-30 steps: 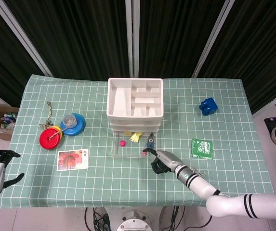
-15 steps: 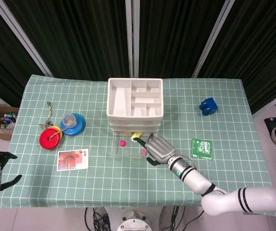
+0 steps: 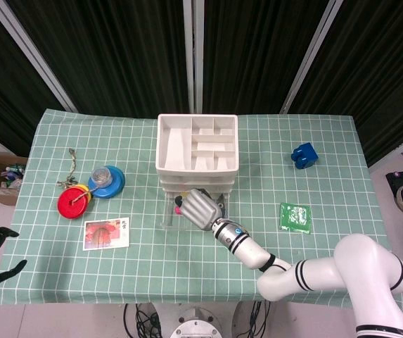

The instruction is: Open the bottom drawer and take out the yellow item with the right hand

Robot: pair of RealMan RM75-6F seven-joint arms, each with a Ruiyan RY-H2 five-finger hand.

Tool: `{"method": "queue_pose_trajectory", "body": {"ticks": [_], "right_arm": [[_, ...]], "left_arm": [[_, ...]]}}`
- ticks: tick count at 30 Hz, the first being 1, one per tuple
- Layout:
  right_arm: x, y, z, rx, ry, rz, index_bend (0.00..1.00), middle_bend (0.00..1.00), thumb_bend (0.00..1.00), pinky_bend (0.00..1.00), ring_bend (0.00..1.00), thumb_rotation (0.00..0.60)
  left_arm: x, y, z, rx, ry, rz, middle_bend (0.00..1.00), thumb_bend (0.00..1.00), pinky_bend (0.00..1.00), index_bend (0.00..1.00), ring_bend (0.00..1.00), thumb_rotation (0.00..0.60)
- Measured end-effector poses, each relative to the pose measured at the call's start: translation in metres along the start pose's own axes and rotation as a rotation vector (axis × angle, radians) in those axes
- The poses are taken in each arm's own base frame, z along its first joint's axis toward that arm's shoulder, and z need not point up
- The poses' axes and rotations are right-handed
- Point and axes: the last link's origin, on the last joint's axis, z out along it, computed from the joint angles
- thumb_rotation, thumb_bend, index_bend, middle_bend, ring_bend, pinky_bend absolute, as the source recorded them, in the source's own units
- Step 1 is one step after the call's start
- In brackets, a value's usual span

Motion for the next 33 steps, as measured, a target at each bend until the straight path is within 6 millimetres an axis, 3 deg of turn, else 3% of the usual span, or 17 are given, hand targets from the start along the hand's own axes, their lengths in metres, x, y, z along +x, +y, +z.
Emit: {"method": "queue_pose_trajectory", "body": {"ticks": [8,17,33], "right_arm": [[-0.016,-0.016,0.003,0.063,0.032,-0.131,0.31,0.89,0.14,1.00,0.88,0.600],[-0.037,-0.019,0.010,0.082,0.033,-0.251,0.32,0.89,0.14,1.00,0.88,0.600],[-0.055,-0.024,0.024,0.108,0.046,-0.357,0.36,0.90,0.19,1.00,0.88,0.600]], "left_arm": [[-0.002,-0.003,-0.002,0.009,0.004,-0.006,0.35,0.00,0.23,0.39,0.26,0.600],[-0.002,-0.003,-0.003,0.014,0.006,-0.008,0.35,0.00,0.23,0.39,0.26,0.600],[-0.002,-0.006,-0.005,0.031,0.003,-0.014,0.35,0.00,0.23,0.39,0.26,0.600]]}}
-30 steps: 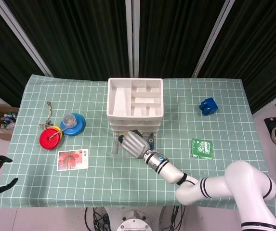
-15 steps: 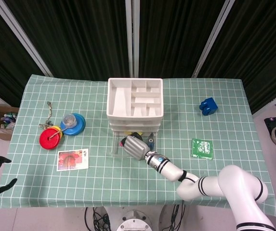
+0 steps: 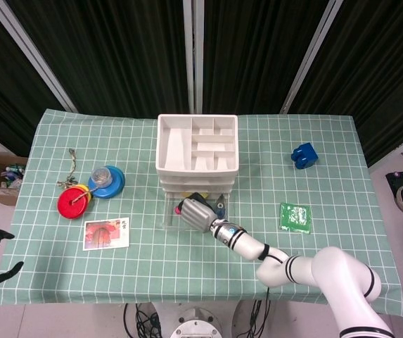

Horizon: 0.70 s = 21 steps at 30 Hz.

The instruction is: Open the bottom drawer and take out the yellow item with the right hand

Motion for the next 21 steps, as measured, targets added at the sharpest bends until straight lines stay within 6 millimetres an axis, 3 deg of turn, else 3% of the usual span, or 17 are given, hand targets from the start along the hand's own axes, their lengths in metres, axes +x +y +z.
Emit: {"method": "queue_pose_trajectory", "body": {"ticks": [12,21], "right_arm": [[-0.0045,0.0011,0.0060,0.000,0.012,-0.030,0.61,0.92,0.35,1.00,0.89,0.600],[0.0041,0.0042,-0.0016,-0.016,0.077,0.008,0.65,0.93,0.36,1.00,0.89,0.600]], "left_arm": [[0.0010,-0.0018,-0.0010,0.007,0.006,-0.004,0.35,0.00,0.23,0.39,0.26,0.600],[0.0033,-0.0018,-0.0011,0.008,0.011,0.001,0.35,0.00,0.23,0.39,0.26,0.600]]}}
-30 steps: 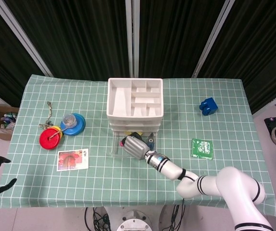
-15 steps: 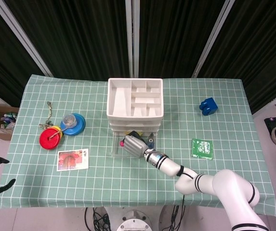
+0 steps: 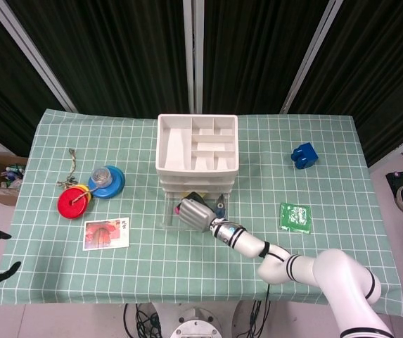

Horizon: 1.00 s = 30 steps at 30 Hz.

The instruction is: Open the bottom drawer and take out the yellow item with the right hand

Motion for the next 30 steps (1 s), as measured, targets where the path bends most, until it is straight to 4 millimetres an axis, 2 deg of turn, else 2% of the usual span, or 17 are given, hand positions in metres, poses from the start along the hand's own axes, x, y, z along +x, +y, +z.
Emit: {"method": "queue_pose_trajectory", "body": {"ticks": [7,15,19,23,27,28,30], "right_arm": [[0.019,0.007,-0.019,-0.030,0.085,0.084,0.65,0.93,0.36,1.00,0.90,0.600],[0.046,0.026,-0.067,-0.113,0.237,0.253,0.65,0.93,0.36,1.00,0.90,0.600],[0.052,0.023,-0.088,-0.096,0.263,0.401,0.62,0.93,0.36,1.00,0.90,0.600],[0.053,0.004,-0.111,-0.020,0.243,0.538,0.53,0.93,0.36,1.00,0.89,0.600],[0.046,-0.014,-0.118,0.033,0.203,0.579,0.43,0.93,0.36,1.00,0.89,0.600],[0.044,-0.018,-0.119,0.042,0.192,0.580,0.38,0.93,0.36,1.00,0.89,0.600],[0.038,-0.024,-0.120,0.058,0.164,0.575,0.20,0.93,0.32,1.00,0.89,0.600]], "left_arm": [[0.003,0.002,0.001,-0.010,0.005,0.006,0.35,0.00,0.23,0.39,0.26,0.600],[0.005,0.007,0.003,-0.023,0.005,0.009,0.35,0.00,0.23,0.39,0.26,0.600],[0.005,0.012,0.004,-0.033,0.004,0.009,0.35,0.00,0.23,0.39,0.26,0.600],[0.006,0.018,0.006,-0.048,0.002,0.011,0.35,0.00,0.23,0.39,0.26,0.600],[0.007,0.021,0.006,-0.054,-0.002,0.012,0.35,0.00,0.23,0.39,0.26,0.600],[0.007,0.021,0.006,-0.054,-0.002,0.012,0.35,0.00,0.23,0.39,0.26,0.600],[0.007,0.021,0.006,-0.053,-0.003,0.013,0.35,0.00,0.23,0.39,0.26,0.600]]}}
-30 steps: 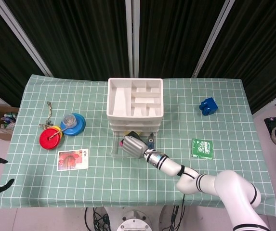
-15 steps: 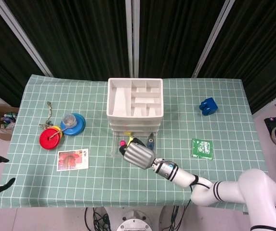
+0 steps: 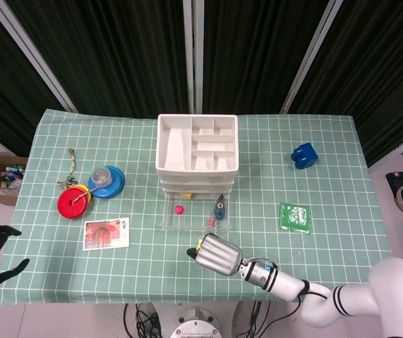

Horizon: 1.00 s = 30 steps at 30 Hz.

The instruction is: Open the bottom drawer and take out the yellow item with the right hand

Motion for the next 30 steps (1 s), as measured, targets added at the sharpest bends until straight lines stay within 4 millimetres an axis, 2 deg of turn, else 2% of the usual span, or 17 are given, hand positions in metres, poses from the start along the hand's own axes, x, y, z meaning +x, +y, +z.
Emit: {"method": "queue_pose_trajectory", "body": {"ticks": [1,3,6,9,11,12,13,16,18,20,22,26,30], "right_arm": [[-0.003,-0.001,-0.001,0.001,-0.013,-0.003,0.11,0.93,0.26,1.00,0.89,0.600],[-0.006,-0.001,-0.004,-0.007,-0.031,-0.009,0.02,0.92,0.15,1.00,0.88,0.600],[-0.003,0.002,-0.008,-0.033,-0.031,-0.007,0.00,0.85,0.01,1.00,0.83,0.600],[0.005,0.010,-0.017,-0.087,-0.013,0.011,0.00,0.70,0.00,0.94,0.71,0.600],[0.011,0.019,-0.028,-0.147,0.004,0.026,0.00,0.56,0.01,0.79,0.56,0.600],[0.013,0.024,-0.034,-0.179,0.010,0.031,0.00,0.48,0.03,0.68,0.46,0.600],[0.016,0.029,-0.041,-0.216,0.015,0.036,0.00,0.44,0.05,0.61,0.41,0.600],[0.022,0.048,-0.074,-0.364,0.004,0.070,0.00,0.26,0.13,0.31,0.16,0.600],[0.025,0.061,-0.099,-0.466,-0.022,0.106,0.00,0.17,0.13,0.16,0.05,0.600],[0.028,0.072,-0.124,-0.557,-0.048,0.151,0.00,0.11,0.13,0.06,0.00,0.600],[0.029,0.081,-0.145,-0.627,-0.067,0.189,0.00,0.07,0.13,0.01,0.00,0.600],[0.028,0.093,-0.193,-0.777,-0.095,0.287,0.00,0.03,0.13,0.00,0.00,0.600],[0.024,0.093,-0.231,-0.890,-0.095,0.374,0.00,0.02,0.13,0.00,0.00,0.600]], "left_arm": [[0.000,0.000,0.000,0.001,-0.001,0.000,0.35,0.00,0.23,0.39,0.26,0.600],[0.000,0.000,0.000,0.001,-0.003,0.000,0.35,0.00,0.23,0.39,0.26,0.600],[-0.001,0.000,0.001,-0.001,-0.005,-0.002,0.35,0.00,0.23,0.39,0.26,0.600],[-0.003,0.001,0.003,-0.007,-0.004,-0.008,0.35,0.00,0.23,0.39,0.26,0.600],[-0.004,0.001,0.004,-0.012,-0.005,-0.011,0.35,0.00,0.23,0.39,0.26,0.600],[-0.005,0.001,0.005,-0.014,-0.007,-0.011,0.35,0.00,0.23,0.39,0.26,0.600],[-0.006,0.001,0.006,-0.016,-0.008,-0.011,0.35,0.00,0.23,0.39,0.26,0.600],[-0.010,0.002,0.009,-0.024,-0.010,-0.007,0.35,0.00,0.23,0.39,0.26,0.600],[-0.013,0.003,0.012,-0.031,-0.009,-0.004,0.34,0.00,0.23,0.39,0.26,0.600],[-0.016,0.005,0.014,-0.035,-0.009,0.004,0.33,0.00,0.23,0.39,0.26,0.600],[-0.019,0.006,0.015,-0.038,-0.013,0.012,0.33,0.00,0.22,0.39,0.26,0.600],[-0.026,0.009,0.018,-0.038,-0.030,0.018,0.33,0.00,0.22,0.39,0.26,0.600],[-0.031,0.012,0.017,-0.032,-0.042,-0.002,0.33,0.00,0.22,0.39,0.26,0.600]]}}
